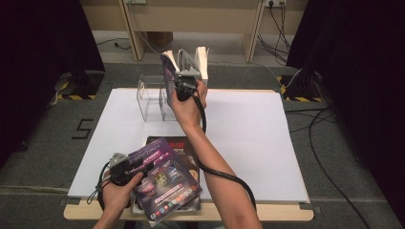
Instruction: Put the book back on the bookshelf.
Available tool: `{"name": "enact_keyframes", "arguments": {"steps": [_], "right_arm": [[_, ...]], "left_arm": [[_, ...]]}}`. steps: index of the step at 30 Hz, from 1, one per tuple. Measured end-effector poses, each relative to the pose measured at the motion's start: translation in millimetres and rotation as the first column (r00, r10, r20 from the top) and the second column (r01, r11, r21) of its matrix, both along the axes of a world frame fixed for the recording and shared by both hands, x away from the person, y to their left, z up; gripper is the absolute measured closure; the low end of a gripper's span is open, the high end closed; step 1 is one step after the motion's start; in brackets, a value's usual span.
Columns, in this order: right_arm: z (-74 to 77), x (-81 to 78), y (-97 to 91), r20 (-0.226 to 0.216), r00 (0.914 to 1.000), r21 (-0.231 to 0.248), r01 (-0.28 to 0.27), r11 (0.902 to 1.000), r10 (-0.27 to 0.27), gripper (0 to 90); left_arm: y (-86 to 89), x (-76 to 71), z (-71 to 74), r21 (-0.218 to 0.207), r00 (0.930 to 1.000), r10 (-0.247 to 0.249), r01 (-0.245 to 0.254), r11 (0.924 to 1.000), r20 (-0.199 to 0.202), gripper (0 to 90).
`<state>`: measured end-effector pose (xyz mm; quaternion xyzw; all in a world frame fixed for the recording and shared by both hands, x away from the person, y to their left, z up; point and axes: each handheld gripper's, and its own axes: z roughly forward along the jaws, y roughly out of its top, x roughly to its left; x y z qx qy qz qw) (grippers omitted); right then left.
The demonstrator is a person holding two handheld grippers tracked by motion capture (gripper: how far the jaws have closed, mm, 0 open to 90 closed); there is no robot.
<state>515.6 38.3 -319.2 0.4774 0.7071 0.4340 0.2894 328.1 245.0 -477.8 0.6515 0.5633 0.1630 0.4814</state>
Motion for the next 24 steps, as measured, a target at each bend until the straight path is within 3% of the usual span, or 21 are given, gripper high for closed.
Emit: {"name": "enact_keyframes", "arguments": {"steps": [3,10,15,19,24], "right_arm": [[0.6,-0.9,-4.9,-0.019,0.9998,0.025,-0.002,0.9997,0.002,72.4],[0.7,-12.1,-20.8,-0.05,0.9977,0.08,-0.041,0.9959,0.045,66.6],[0.9,-19.3,-35.1,-0.084,0.9924,0.169,-0.075,0.9828,0.09,65.3],[1.0,-22.4,-40.3,-0.088,0.9911,0.187,-0.082,0.979,0.1,64.9],[2.4,-24.7,-36.9,-0.082,0.9908,0.161,-0.093,0.9825,0.107,64.9]], "left_arm": [[-0.9,-0.2,0.1,0.0,1.0,-0.002,0.002,1.0,0.002,46.1],[-3.6,-0.4,-0.4,0.005,1.0,-0.007,0.007,1.0,-0.001,46.1],[-5.1,-0.3,-0.2,0.006,1.0,-0.007,0.007,1.0,0.0,46.1],[-5.6,-0.7,0.5,0.008,0.9999,-0.011,0.011,0.9999,0.003,46.1],[-4.1,-0.7,1.2,0.008,1.0,-0.007,0.007,0.9999,0.006,46.1]]}}
